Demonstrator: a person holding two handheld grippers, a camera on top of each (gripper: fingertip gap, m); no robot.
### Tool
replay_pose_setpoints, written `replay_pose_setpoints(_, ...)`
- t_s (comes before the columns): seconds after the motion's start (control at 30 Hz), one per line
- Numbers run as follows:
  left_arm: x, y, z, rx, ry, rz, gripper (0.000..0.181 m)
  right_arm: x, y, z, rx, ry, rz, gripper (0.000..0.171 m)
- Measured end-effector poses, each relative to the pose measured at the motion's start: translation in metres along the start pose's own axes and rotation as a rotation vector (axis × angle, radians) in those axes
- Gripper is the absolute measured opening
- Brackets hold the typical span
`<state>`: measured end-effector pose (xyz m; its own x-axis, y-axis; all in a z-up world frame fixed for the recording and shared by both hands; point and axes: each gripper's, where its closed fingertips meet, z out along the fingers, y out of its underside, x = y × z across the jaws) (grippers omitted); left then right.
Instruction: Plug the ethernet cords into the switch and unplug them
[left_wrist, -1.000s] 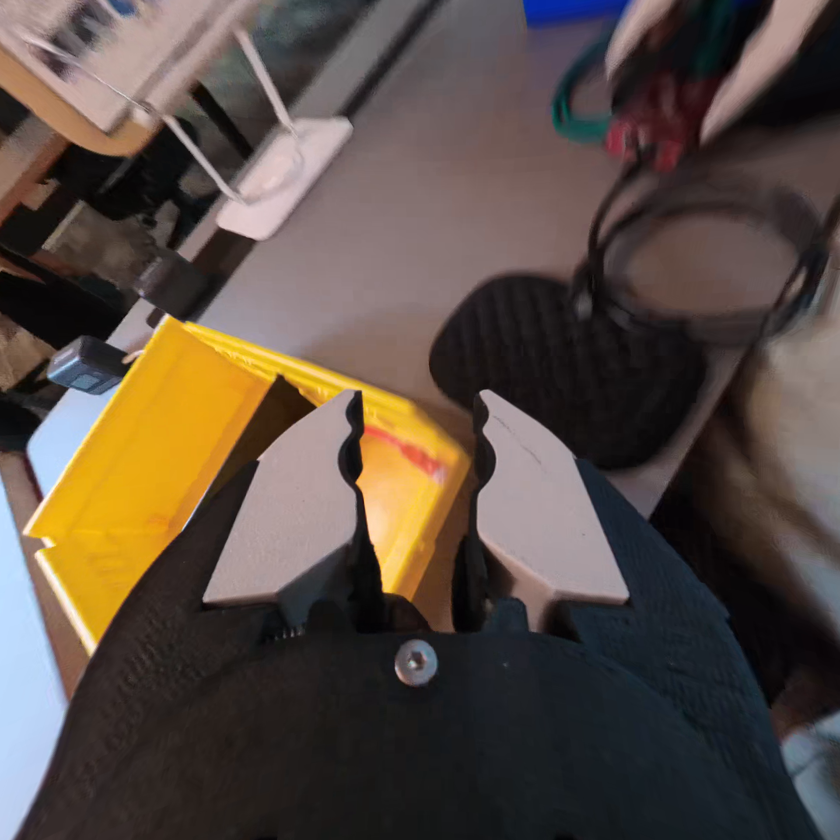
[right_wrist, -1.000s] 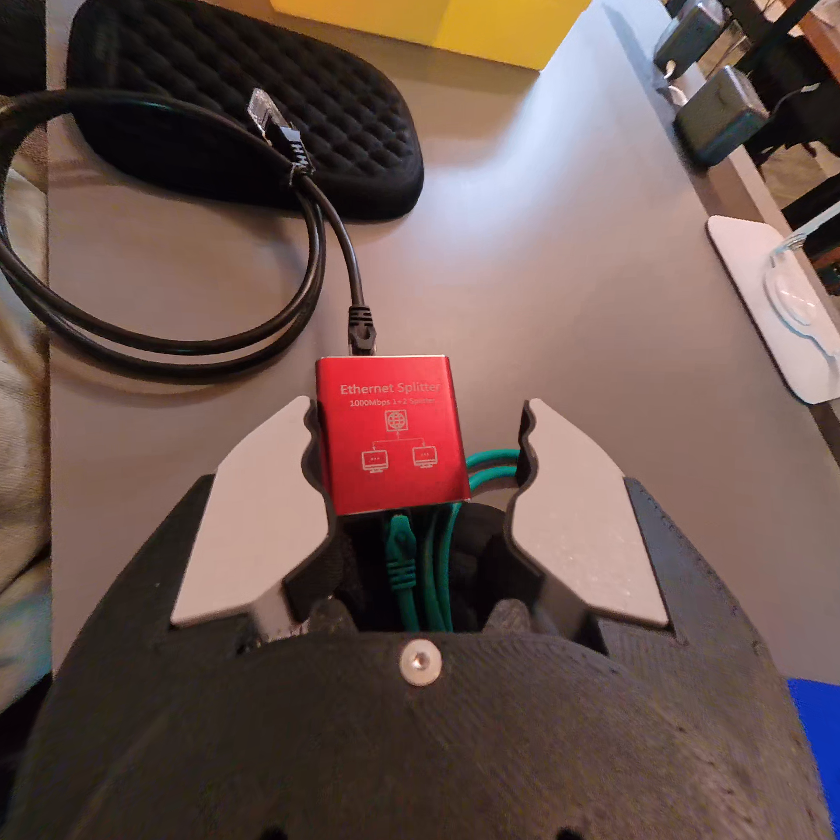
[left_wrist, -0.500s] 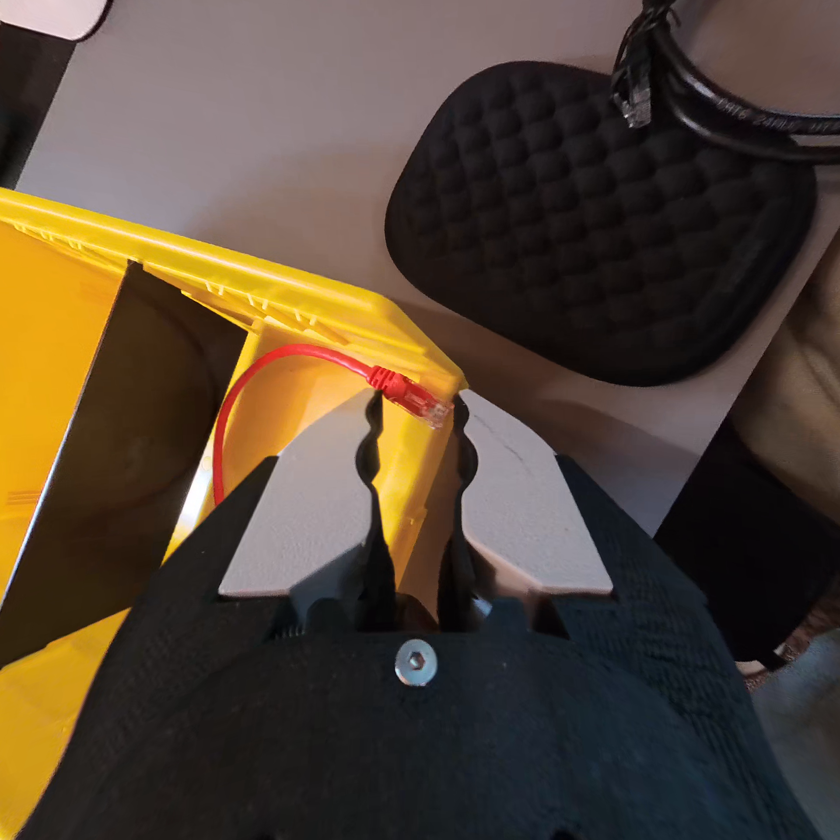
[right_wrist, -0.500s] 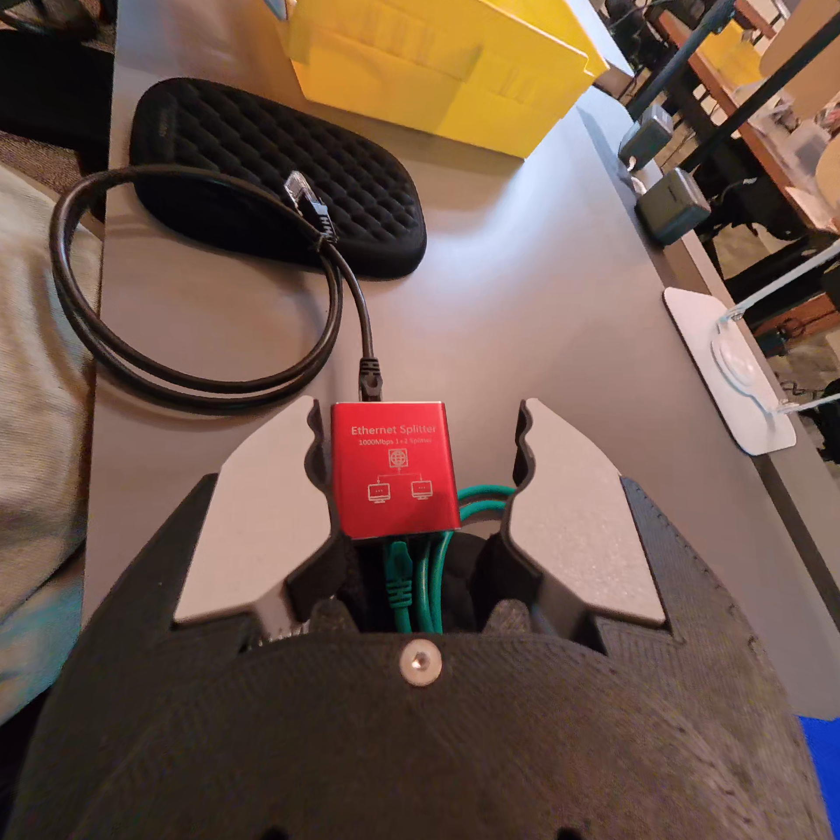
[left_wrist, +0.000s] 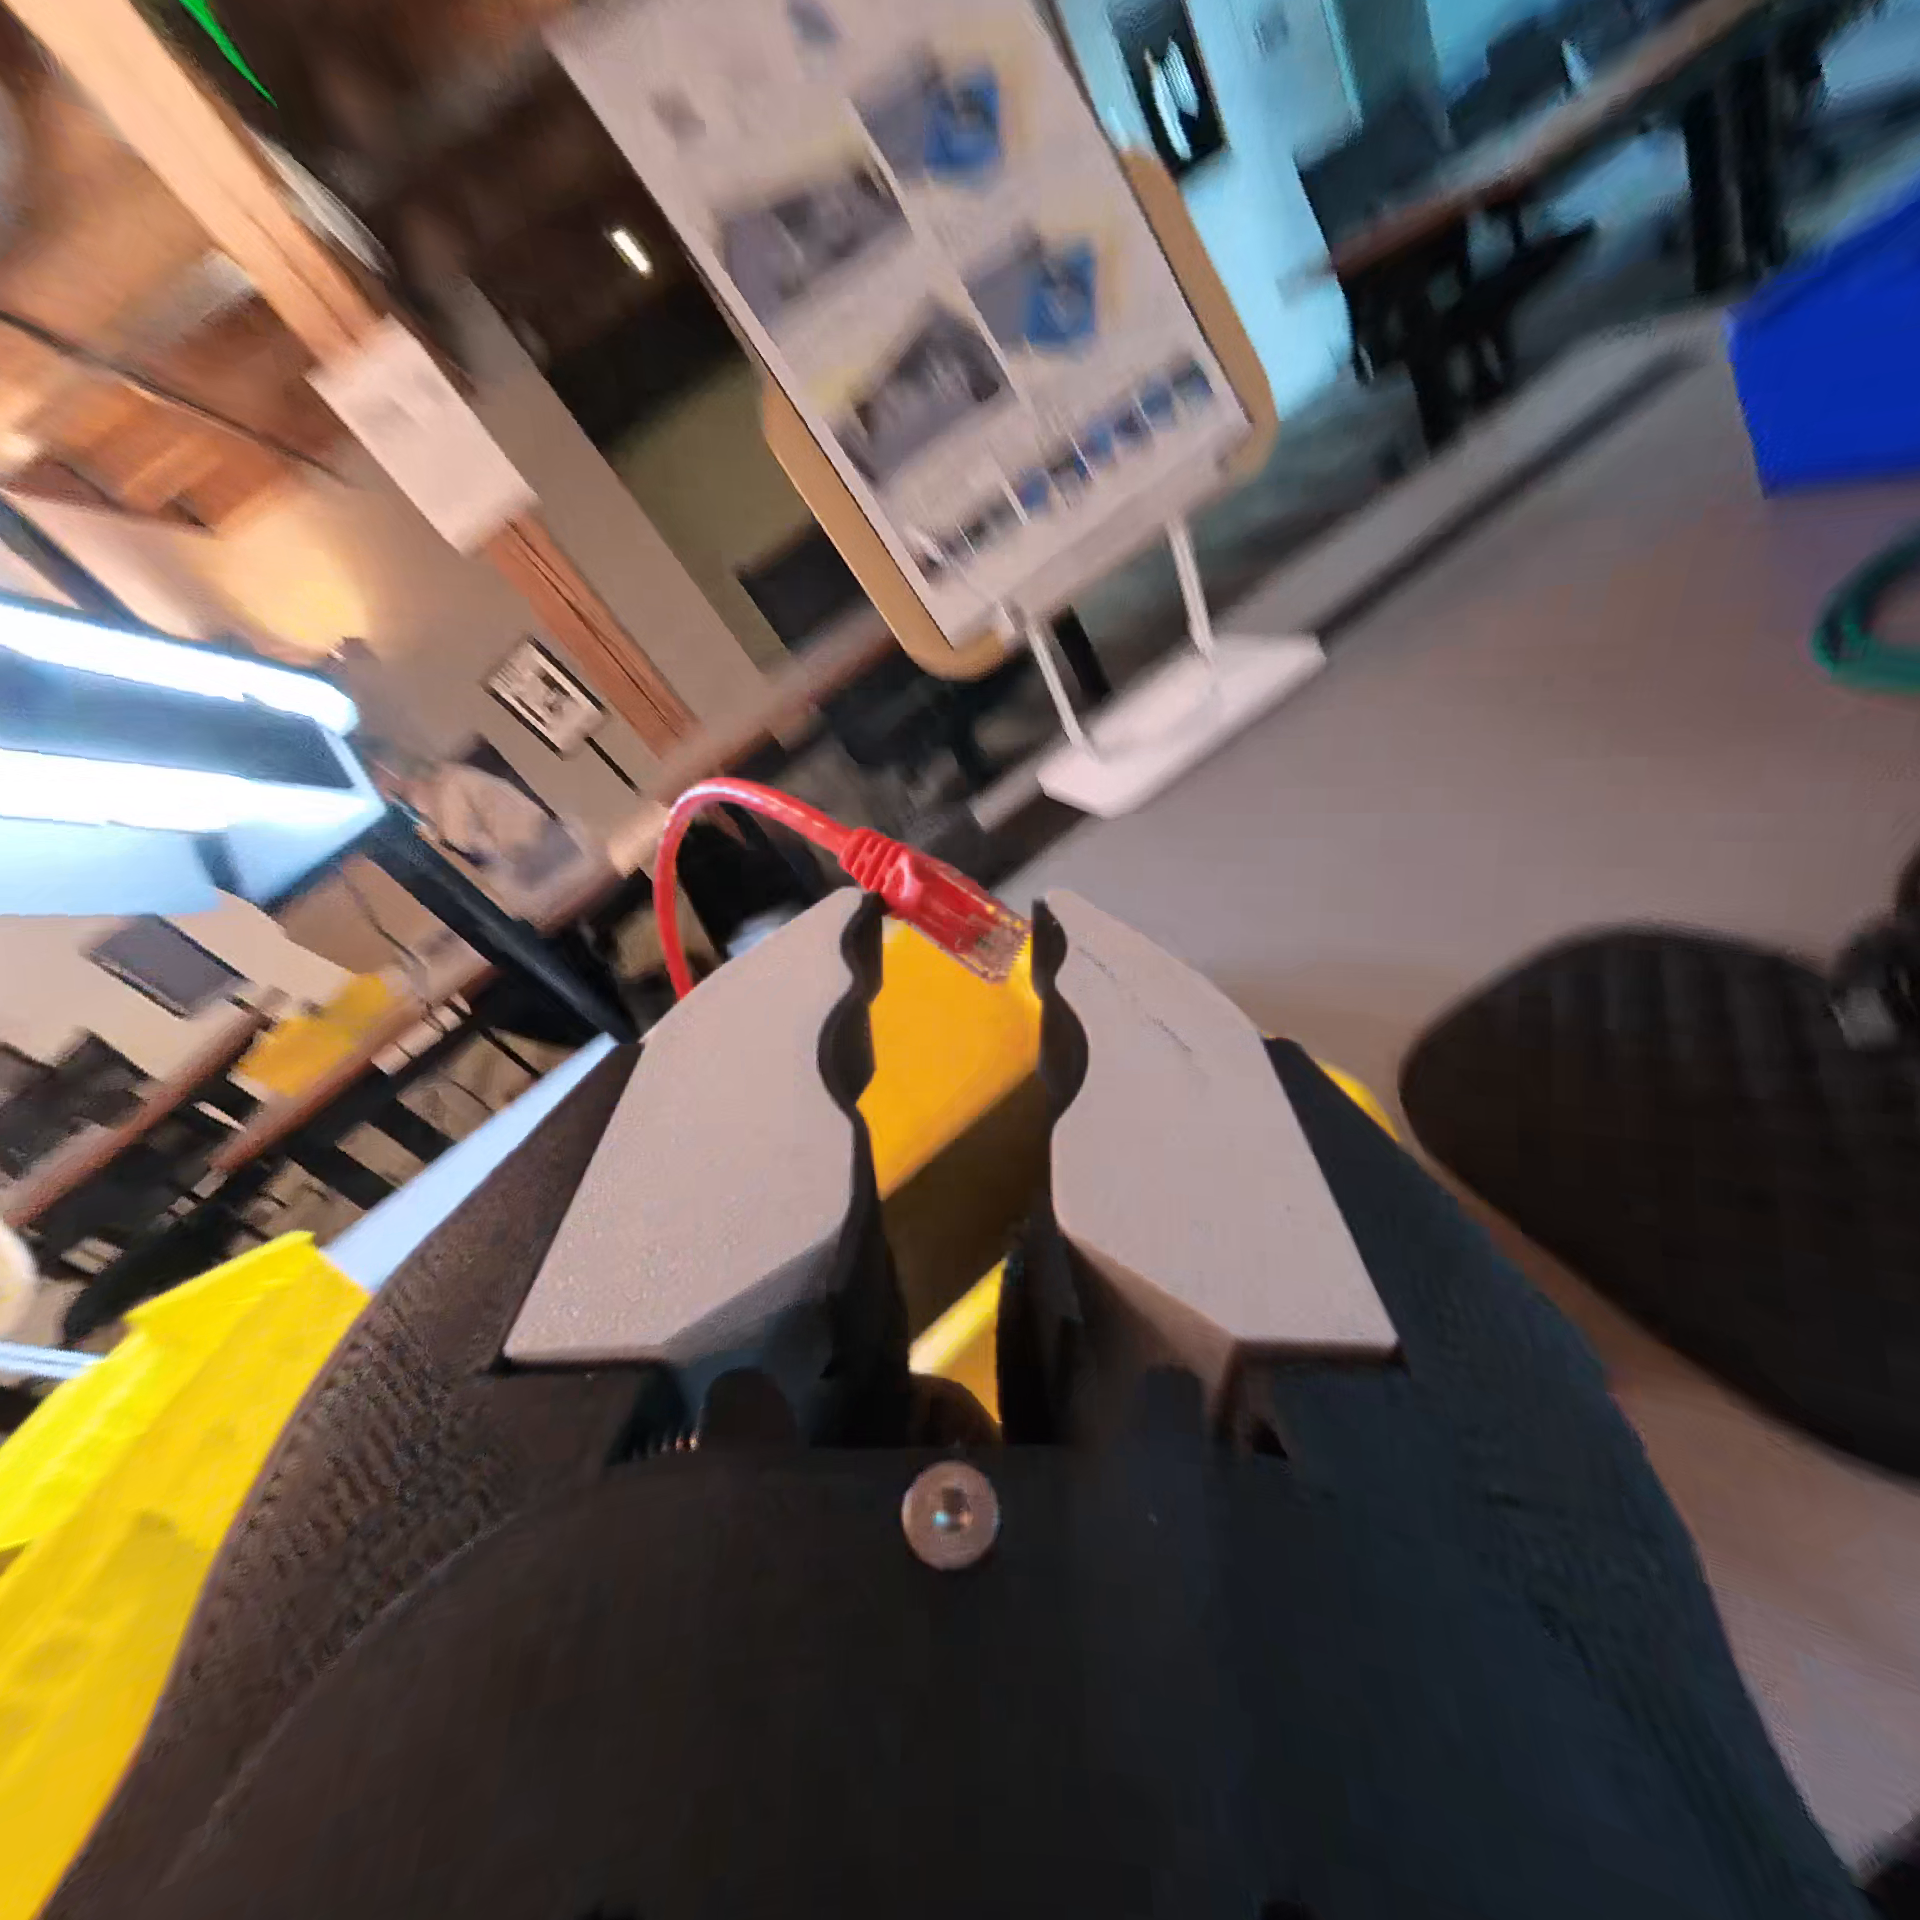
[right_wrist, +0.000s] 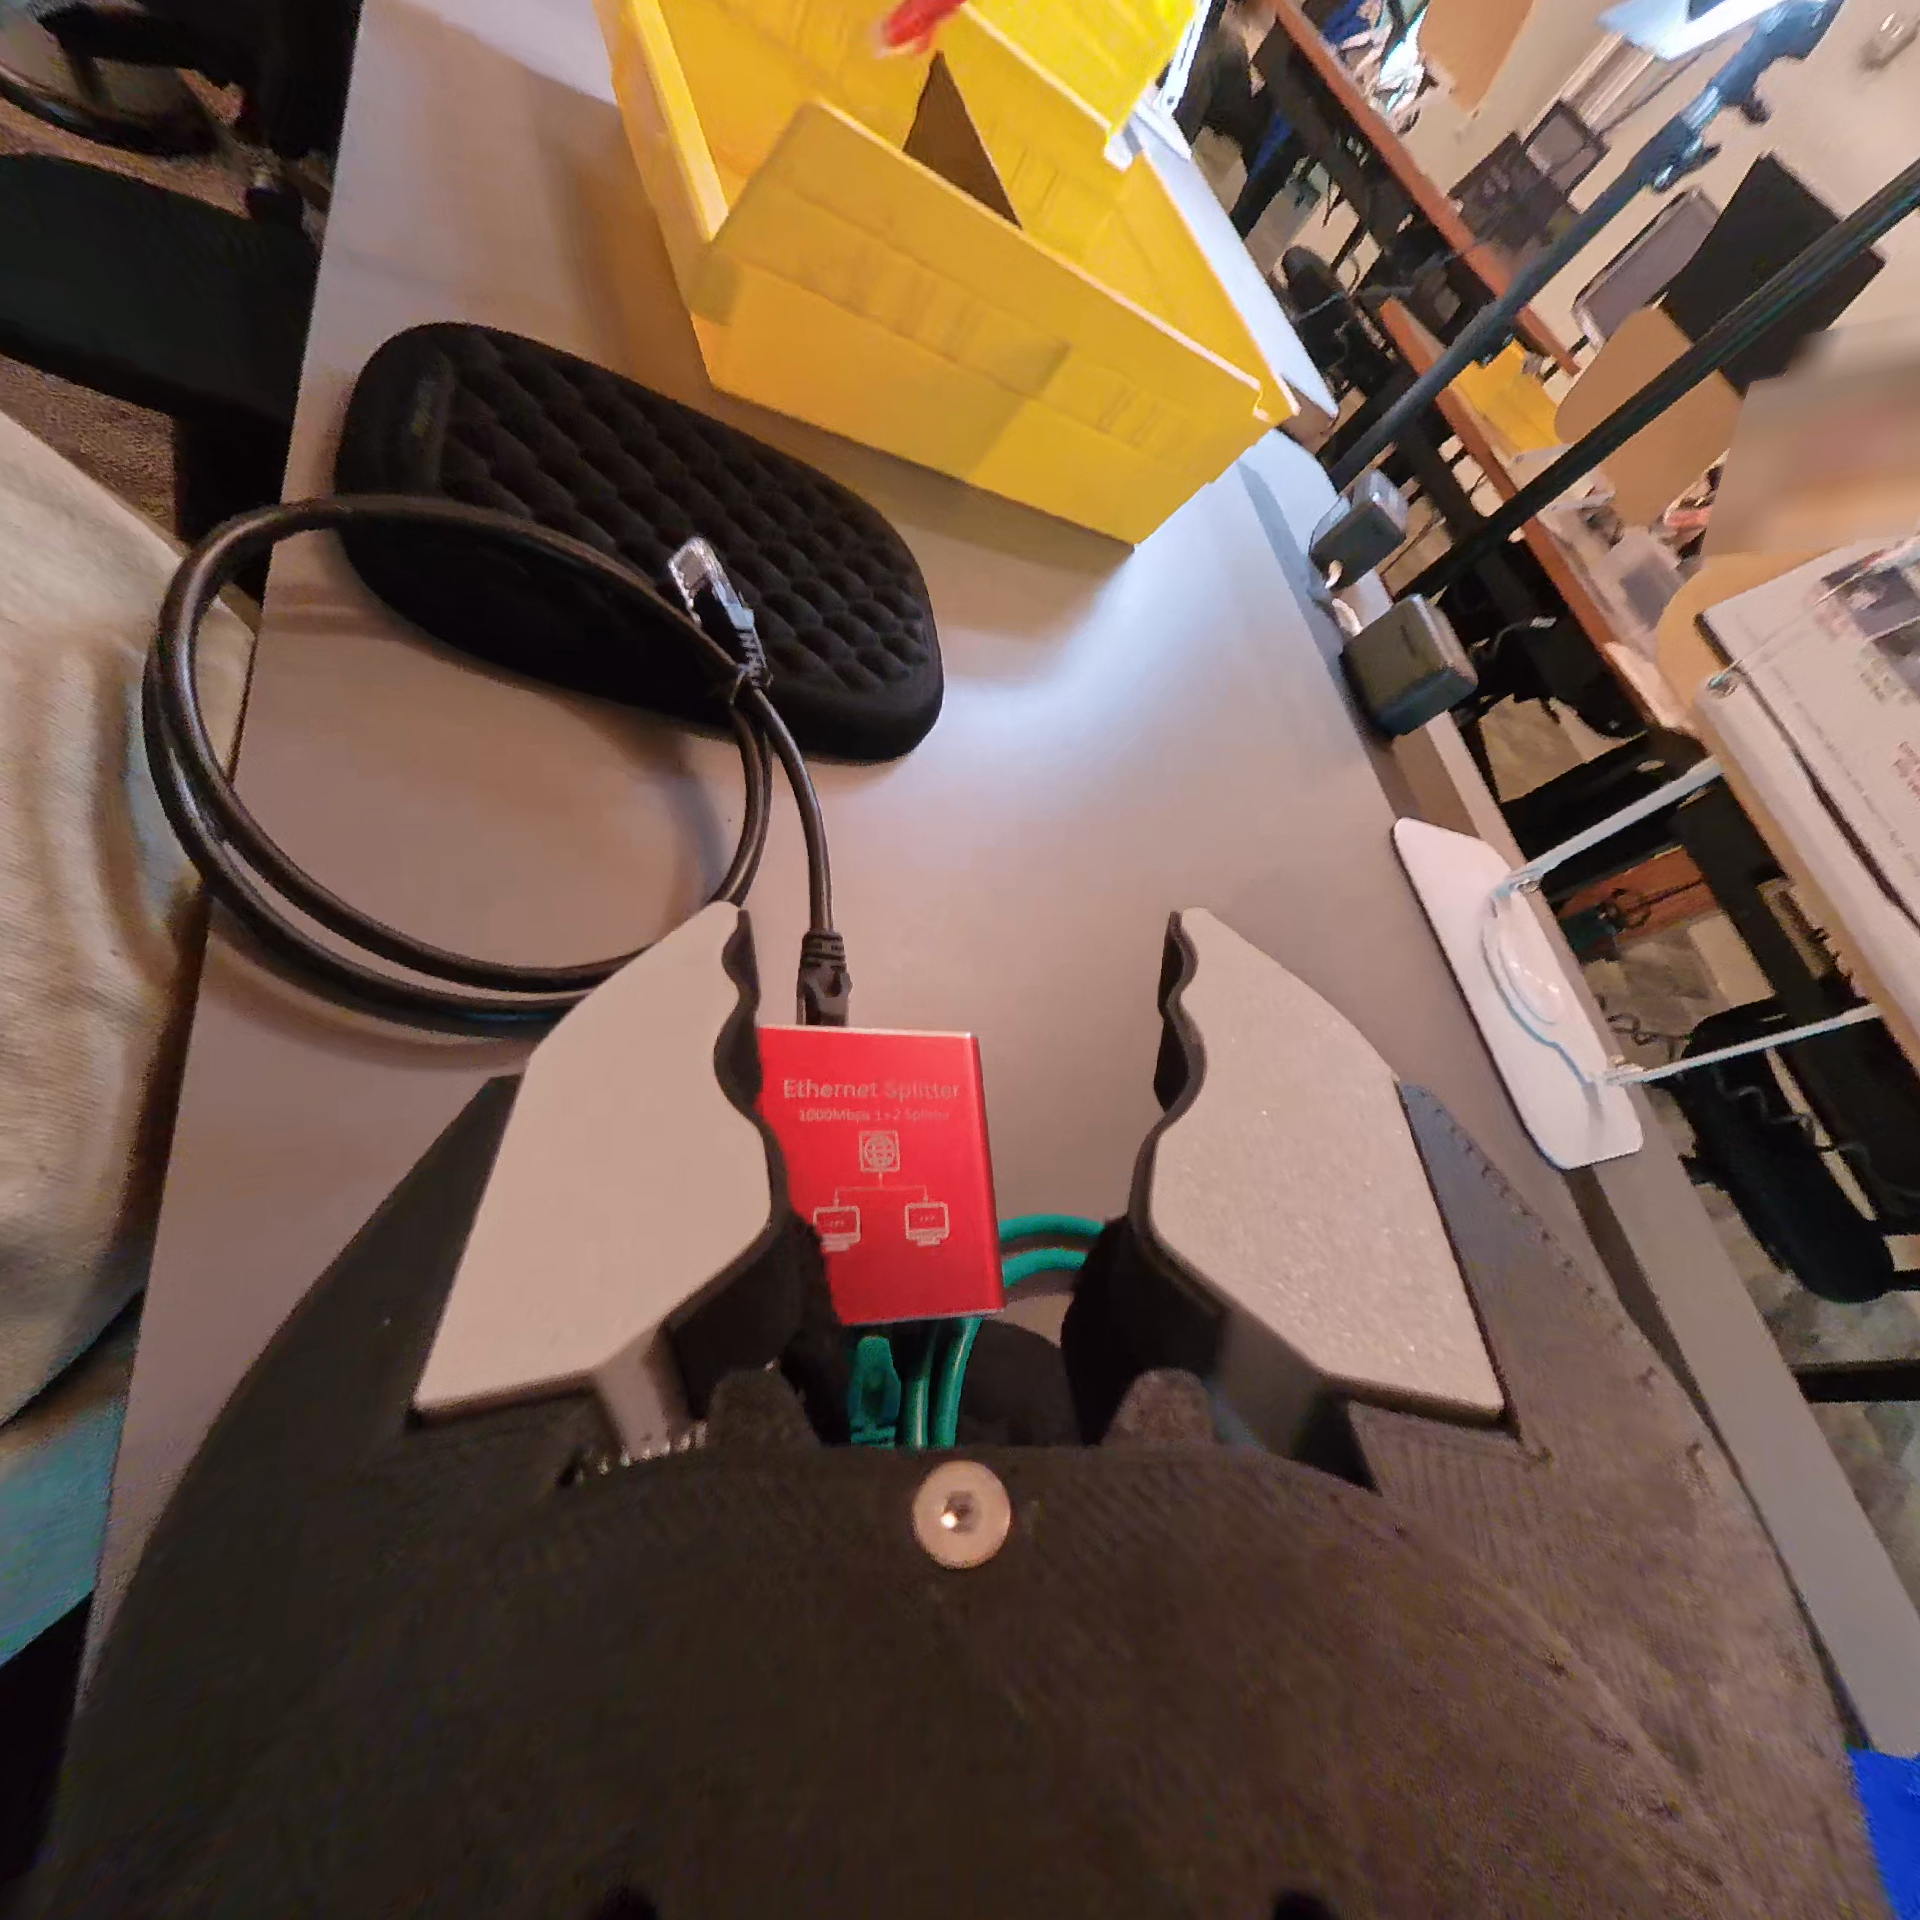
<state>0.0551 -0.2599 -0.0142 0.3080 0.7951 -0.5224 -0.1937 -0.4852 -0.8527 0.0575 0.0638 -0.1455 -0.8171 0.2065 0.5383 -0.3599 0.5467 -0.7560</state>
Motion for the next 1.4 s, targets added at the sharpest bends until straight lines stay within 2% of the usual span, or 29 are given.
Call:
replay_pose_setpoints(0.03, -0.003, -0.014, -0.003, 0.067, -0.034, -0.004, 0.028, 0.001, -0.003, 0.000, 0.010, 0.012, -0.013, 0.075)
replay_pose_setpoints(0.13, 0.002, -0.055, -0.011, 0.260, -0.061, -0.024, 0.027, 0.004, -0.015, 0.000, 0.046, 0.062, -0.064, 0.074)
replay_pose_setpoints(0.3, 0.053, -0.097, -0.006, 0.428, 0.201, -0.153, 0.027, 0.010, -0.044, -0.004, 0.131, 0.184, -0.202, 0.069)
replay_pose_setpoints(0.4, 0.097, -0.112, 0.002, 0.477, 0.406, -0.185, 0.027, 0.011, -0.056, -0.004, 0.134, 0.252, -0.298, 0.057)
replay_pose_setpoints(0.5, 0.144, -0.120, 0.015, 0.472, 0.583, -0.215, 0.027, 0.008, -0.084, -0.006, 0.216, 0.313, -0.341, 0.054)
replay_pose_setpoints(0.63, 0.198, -0.123, 0.032, 0.433, 0.741, -0.240, 0.026, 0.010, -0.126, -0.023, 0.335, 0.526, -0.463, 0.053)
replay_pose_setpoints(0.73, 0.228, -0.126, 0.037, 0.413, 0.837, -0.272, 0.027, 0.005, -0.136, -0.027, 0.290, 0.614, -0.633, 0.043)
replay_pose_setpoints(0.83, 0.248, -0.127, 0.037, 0.394, 0.898, -0.280, 0.027, 0.003, -0.136, -0.025, 0.211, 0.664, -0.766, 0.044)
replay_pose_setpoints(1.0, 0.262, -0.132, 0.033, 0.399, 0.964, -0.324, 0.027, 0.002, -0.135, -0.023, 0.159, 0.708, -0.851, 0.036)
replay_pose_setpoints(1.07, 0.265, -0.133, 0.033, 0.401, 0.976, -0.338, 0.027, 0.004, -0.136, -0.027, 0.171, 0.742, -0.827, 0.017)
replay_pose_setpoints(1.17, 0.266, -0.135, 0.031, 0.429, 0.978, -0.333, 0.028, 0.003, -0.134, -0.028, 0.272, 0.657, -0.696, 0.016)
replay_pose_setpoints(1.23, 0.260, -0.139, 0.030, 0.510, 0.938, -0.305, 0.028, 0.007, -0.130, -0.034, 0.396, 0.571, -0.519, 0.016)
replay_pose_setpoints(1.33, 0.243, -0.144, 0.029, 0.625, 0.864, -0.330, 0.034, 0.001, -0.129, -0.054, 0.736, 0.316, -0.216, 0.016)
replay_pose_setpoints(1.4, 0.238, -0.145, 0.029, 0.644, 0.880, -0.379, 0.038, 0.001, -0.128, -0.078, 0.991, 0.157, -0.030, 0.016)
